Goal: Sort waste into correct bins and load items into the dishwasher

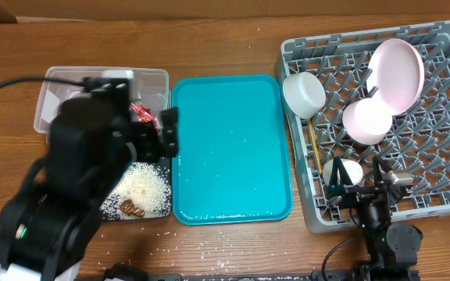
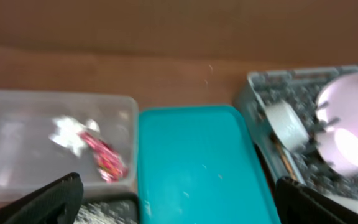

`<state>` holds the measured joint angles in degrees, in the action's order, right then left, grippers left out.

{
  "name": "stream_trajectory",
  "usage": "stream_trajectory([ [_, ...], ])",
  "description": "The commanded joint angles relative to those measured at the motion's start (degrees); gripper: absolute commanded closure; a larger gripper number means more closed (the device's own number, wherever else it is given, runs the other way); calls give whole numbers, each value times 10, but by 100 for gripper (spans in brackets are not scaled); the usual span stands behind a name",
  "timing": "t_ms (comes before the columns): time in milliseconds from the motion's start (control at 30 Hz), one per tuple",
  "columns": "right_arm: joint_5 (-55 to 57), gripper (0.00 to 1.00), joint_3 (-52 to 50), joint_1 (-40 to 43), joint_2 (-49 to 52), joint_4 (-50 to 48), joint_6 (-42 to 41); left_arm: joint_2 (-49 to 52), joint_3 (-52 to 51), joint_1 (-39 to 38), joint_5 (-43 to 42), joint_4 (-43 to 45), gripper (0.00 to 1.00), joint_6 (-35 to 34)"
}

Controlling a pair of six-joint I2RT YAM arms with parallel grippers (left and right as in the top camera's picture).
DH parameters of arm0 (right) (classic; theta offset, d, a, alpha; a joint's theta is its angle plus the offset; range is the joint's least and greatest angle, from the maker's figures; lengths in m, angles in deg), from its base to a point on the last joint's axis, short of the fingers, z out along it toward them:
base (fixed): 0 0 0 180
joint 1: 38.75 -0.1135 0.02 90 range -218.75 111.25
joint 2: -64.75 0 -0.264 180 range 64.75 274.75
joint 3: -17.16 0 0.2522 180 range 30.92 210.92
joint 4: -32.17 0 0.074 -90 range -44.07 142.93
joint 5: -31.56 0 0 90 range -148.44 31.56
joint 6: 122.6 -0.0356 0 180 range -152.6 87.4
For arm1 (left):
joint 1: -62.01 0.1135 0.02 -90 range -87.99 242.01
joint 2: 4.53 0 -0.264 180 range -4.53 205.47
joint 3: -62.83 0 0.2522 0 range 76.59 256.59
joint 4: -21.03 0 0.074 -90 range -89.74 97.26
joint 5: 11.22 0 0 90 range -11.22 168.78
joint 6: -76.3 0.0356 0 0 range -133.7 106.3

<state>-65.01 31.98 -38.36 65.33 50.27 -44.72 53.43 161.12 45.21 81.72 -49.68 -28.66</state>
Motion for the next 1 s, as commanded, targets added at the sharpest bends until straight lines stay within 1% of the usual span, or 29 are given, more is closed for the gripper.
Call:
stream_trajectory([
  [0, 5, 0, -6, 2, -4, -2, 2, -110, -115, 97, -85, 80, 0, 114],
  [67, 5, 0, -6, 2, -4, -2, 2, -170, -185, 139, -116, 118, 0, 114],
  [133, 5, 0, -6, 2, -4, -2, 2, -229, -254, 166, -123, 151, 0, 111],
  [167, 5, 0, -6, 2, -4, -2, 2, -274, -306, 179, -123, 174, 0, 112],
  [300, 5, 0, -6, 2, -4, -2, 2, -388, -437, 194, -100, 235, 0, 112],
  [467, 5, 0, -6, 2, -4, -2, 2, -504, -584, 195, -101, 324, 0, 110],
  [667, 5, 0, -6, 2, -4, -2, 2, -578, -713, 194, -100, 417, 0, 107],
  [733, 5, 0, -6, 2, -4, -2, 2, -577, -736, 194, -100, 441, 0, 107],
  [900, 5, 0, -6, 2, -4, -2, 2, -578, -821, 194, -100, 537, 0, 107],
  [933, 5, 0, -6, 2, -4, -2, 2, -578, -837, 194, -100, 543, 0, 107],
  [967, 5, 0, -6, 2, -4, -2, 2, -577, -842, 194, -96, 526, 0, 107],
])
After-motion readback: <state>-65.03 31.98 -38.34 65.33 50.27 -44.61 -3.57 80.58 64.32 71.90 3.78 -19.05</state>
